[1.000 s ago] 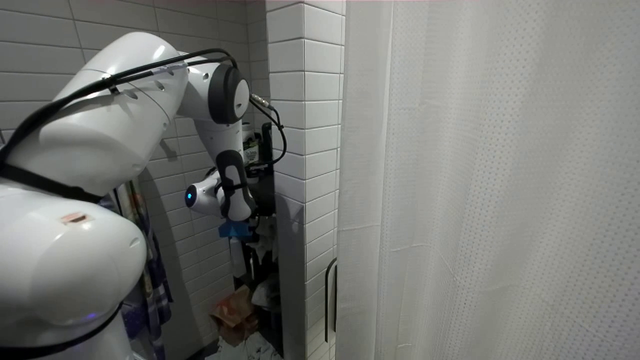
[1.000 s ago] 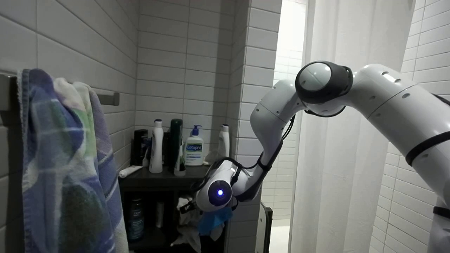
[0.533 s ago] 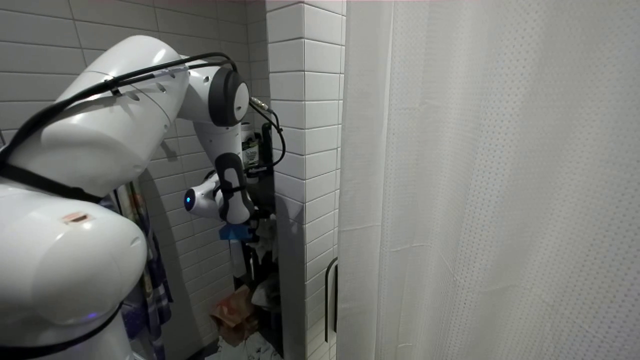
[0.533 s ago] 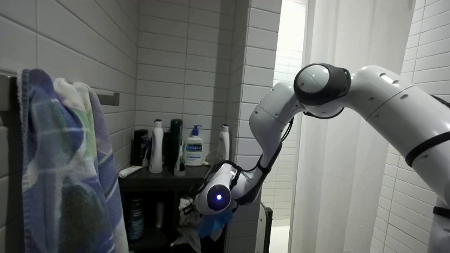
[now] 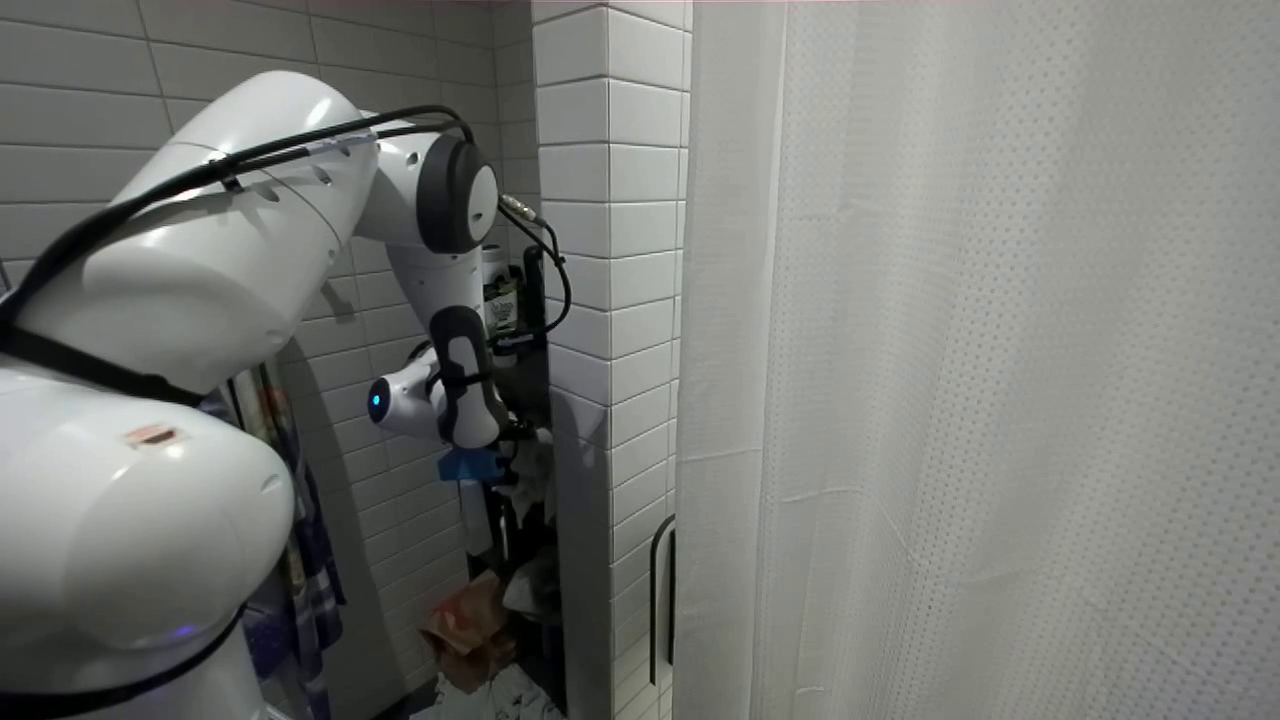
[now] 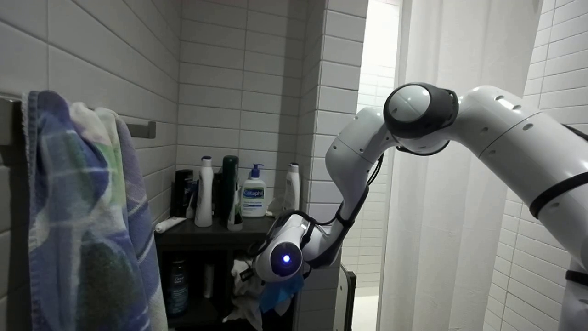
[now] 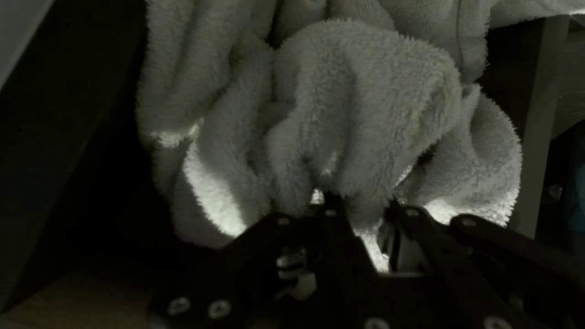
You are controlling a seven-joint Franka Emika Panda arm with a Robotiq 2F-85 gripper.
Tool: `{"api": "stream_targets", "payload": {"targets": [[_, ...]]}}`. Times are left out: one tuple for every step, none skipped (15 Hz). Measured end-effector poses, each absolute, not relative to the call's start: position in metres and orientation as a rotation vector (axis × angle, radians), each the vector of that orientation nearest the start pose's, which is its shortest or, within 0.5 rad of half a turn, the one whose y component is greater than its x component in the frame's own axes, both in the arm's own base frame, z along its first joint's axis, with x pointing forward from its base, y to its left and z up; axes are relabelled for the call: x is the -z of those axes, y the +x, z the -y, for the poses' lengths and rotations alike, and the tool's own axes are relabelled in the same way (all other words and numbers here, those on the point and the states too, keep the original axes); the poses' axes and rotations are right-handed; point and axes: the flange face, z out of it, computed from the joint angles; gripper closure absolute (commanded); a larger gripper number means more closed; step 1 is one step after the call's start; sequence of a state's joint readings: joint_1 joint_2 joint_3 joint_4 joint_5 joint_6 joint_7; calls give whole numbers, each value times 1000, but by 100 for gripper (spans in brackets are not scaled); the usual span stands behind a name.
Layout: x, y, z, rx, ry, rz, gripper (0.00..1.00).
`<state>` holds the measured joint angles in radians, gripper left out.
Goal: Hang the white towel on the brown object
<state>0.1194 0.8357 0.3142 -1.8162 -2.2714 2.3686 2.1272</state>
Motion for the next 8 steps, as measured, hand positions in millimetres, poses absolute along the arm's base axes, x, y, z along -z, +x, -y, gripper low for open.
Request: {"api": "stream_targets", "payload": {"targets": [[-85, 570, -251, 1634, -2985, 280, 96], [-85, 570, -251, 1632, -2985, 283, 96], [-85, 569, -252, 1630, -2985, 287, 96], [-84, 568, -252, 1626, -2985, 291, 96], [-84, 566, -252, 1621, -2986, 296, 96], [-84, 564, -252, 1613, -2988, 302, 96], [-85, 561, -252, 1601, -2989, 310, 96], [-86, 558, -252, 1588, -2990, 319, 96]]}}
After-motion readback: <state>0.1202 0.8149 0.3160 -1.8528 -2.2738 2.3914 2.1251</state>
